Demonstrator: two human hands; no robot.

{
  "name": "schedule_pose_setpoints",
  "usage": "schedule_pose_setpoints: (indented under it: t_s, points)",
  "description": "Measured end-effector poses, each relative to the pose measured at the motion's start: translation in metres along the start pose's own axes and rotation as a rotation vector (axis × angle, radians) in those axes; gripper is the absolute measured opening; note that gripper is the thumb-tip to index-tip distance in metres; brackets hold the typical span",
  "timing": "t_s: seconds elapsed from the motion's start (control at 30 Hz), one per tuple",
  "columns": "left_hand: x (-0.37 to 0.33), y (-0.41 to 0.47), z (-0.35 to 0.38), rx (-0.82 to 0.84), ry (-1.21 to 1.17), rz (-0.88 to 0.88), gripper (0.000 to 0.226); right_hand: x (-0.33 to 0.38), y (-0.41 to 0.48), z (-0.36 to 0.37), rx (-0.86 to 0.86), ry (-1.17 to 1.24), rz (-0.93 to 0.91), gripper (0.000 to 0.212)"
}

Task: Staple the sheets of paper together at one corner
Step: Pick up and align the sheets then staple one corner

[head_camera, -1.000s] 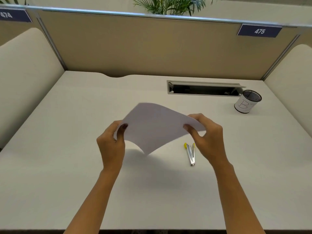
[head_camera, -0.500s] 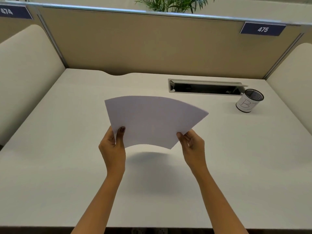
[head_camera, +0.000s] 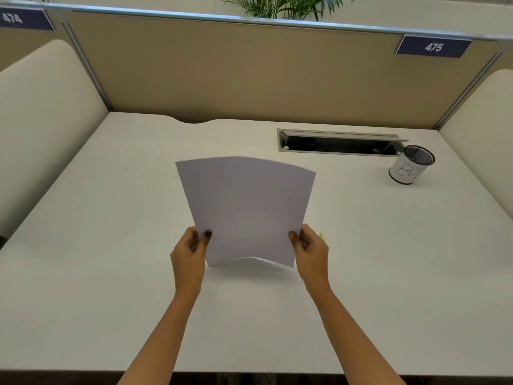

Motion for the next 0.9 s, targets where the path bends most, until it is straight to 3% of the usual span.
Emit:
schedule_pose_setpoints:
  t_s: [0.13, 0.27, 0.4, 0.47, 0.63, 0.9]
  points:
    - [0.018, 0.002, 0.000, 0.119, 0.009, -0.103, 0.015, -0.002, 0.002, -0.003, -0.008, -0.009, 0.034, 0.009]
    - [0.030, -0.008, 0.003, 0.187, -0.108, -0.267, 0.026, -0.005, 0.002, -0.004, -0.027, 0.077, 0.143, 0.015]
    - [0.033, -0.030, 0.013, 0.060, -0.579, -0.489, 0.029, -0.021, 0.004, 0.000, -0.108, 0.176, 0.307, 0.019]
    - [0.034, -0.042, 0.020, 0.055, -0.704, -0.568, 0.032, -0.025, 0.004, 0.000, -0.154, 0.164, 0.349, 0.019]
    - [0.024, -0.064, 0.041, 0.225, -0.658, -0.591, 0.016, -0.028, 0.005, 0.005, -0.174, 0.156, 0.381, 0.021]
    - [0.002, -0.069, 0.075, 0.330, -0.588, -0.547, 0.047, -0.021, 0.000, 0.024, -0.096, 0.241, 0.334, 0.017]
Point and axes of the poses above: each hand's wrist, its own y-axis towards the middle knuckle, its own z-axis out of the palm, x = y × z, the point moved 5 cm from there along y, towards the middle knuckle, and after that the axes turned 7 degrees about z, right-handed, at the moved point
